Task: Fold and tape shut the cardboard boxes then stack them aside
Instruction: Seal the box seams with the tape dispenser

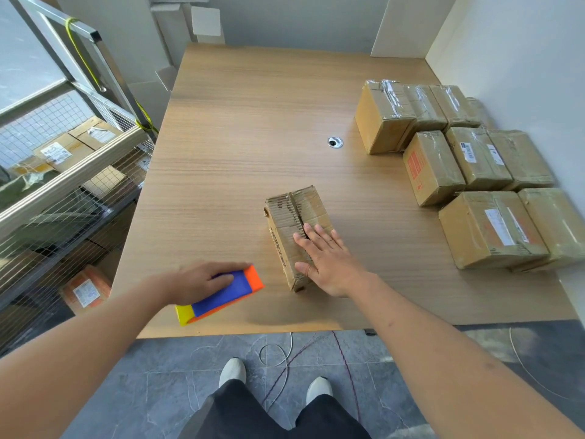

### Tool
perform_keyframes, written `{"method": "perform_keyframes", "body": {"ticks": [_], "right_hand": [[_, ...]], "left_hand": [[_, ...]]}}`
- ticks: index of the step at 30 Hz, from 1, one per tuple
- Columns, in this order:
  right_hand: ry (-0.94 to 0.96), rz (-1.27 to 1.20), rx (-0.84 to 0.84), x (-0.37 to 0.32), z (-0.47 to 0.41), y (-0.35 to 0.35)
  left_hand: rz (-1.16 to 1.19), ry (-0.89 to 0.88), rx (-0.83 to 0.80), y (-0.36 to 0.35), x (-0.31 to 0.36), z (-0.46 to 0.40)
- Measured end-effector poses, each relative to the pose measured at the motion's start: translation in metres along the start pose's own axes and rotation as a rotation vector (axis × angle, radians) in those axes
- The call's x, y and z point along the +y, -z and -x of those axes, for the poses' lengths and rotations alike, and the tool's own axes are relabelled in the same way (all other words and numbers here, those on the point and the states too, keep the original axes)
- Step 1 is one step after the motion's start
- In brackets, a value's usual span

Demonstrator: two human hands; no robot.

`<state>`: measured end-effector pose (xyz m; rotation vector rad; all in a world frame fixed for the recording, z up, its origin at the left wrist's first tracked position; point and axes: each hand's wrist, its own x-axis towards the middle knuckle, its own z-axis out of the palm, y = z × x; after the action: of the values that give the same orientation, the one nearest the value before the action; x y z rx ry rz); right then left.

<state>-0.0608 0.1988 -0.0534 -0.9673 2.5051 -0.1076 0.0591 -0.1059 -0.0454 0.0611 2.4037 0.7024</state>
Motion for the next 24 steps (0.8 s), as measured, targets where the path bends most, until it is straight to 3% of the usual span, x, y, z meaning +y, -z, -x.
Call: {"method": "perform_keyframes", "body": {"ticks": [7,14,19,24], "right_hand": [[-0.111,0.097,0.081,-0.034,-0.004,-0.004],[0.030,0.197,0.024,-0.009,0.007,0.022],[0.016,0.123,0.004,0.008,0.009,0.045],[-0.307,-0.056,0.136,-0.047,-0.019,0.039]], "left_hand": [[0.003,-0.087,0.100,0.029,0.009,0.004],[0.151,-0.191,0.248,0.051,0.010,0.013],[0.093,-0.235,0.289,0.071,0.004,0.013],[0.044,-0.288,0.282,0.078,0.003,0.005]]}}
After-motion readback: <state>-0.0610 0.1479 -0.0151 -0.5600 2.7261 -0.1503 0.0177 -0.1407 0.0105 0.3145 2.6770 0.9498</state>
